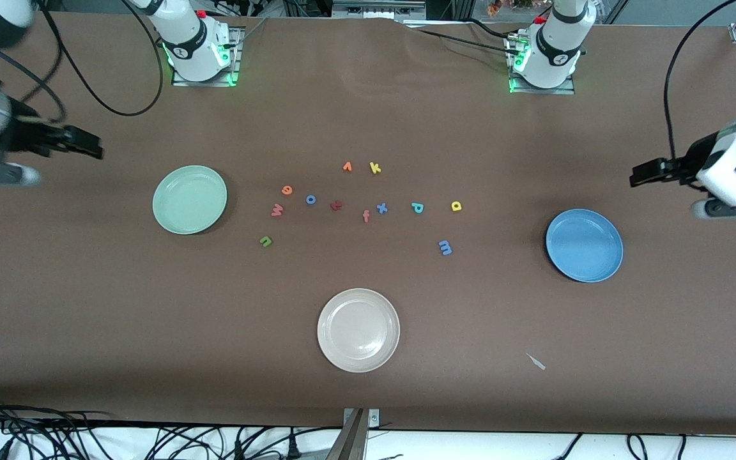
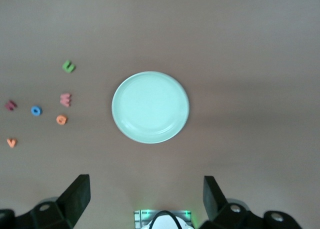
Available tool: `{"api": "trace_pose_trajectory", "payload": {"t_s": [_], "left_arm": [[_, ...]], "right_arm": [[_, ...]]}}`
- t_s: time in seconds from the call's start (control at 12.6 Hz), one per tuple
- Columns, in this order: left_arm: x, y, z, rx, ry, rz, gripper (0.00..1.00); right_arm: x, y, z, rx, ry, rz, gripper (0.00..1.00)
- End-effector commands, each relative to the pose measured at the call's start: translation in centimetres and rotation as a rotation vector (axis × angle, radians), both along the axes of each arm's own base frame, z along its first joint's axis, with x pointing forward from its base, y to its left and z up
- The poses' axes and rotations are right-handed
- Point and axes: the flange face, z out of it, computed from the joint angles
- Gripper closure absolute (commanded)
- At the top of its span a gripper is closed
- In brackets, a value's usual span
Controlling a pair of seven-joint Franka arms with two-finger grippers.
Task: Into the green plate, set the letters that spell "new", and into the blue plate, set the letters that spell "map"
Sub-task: 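Grasp blue E with the left gripper while the right gripper grasps green U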
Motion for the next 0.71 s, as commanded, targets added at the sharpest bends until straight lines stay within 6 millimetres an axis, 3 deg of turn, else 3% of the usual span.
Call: {"api": "trace_pose_trajectory", "payload": {"t_s": [0.0,0.16,0.4,0.55,0.63], "left_arm": [[1.7,-6.1,-1.8,-0.066,0.023,-0.045,0.00],[3.2,-10.6,-3.7,-0.167,-0.034,0.128,0.00],[3.2,-19.9,-8.0,-0.134,-0.040,0.228,0.00],[1.8,-24.0,-11.5,-0.118,-0.073,0.276,0.00],[0.2,-26.3,-14.4,-0.113,-0.103,0.301,0.00]], "right_arm": [[1.8,6.7,-5.9,-0.021,0.028,-0.021,0.00],[2.8,10.1,-10.4,-0.040,-0.033,-0.104,0.00],[5.2,13.0,-16.7,-0.051,-0.115,-0.255,0.00],[5.7,15.4,-21.0,-0.070,-0.132,-0.346,0.00],[5.7,17.9,-24.4,-0.077,-0.164,-0.441,0.00]]}}
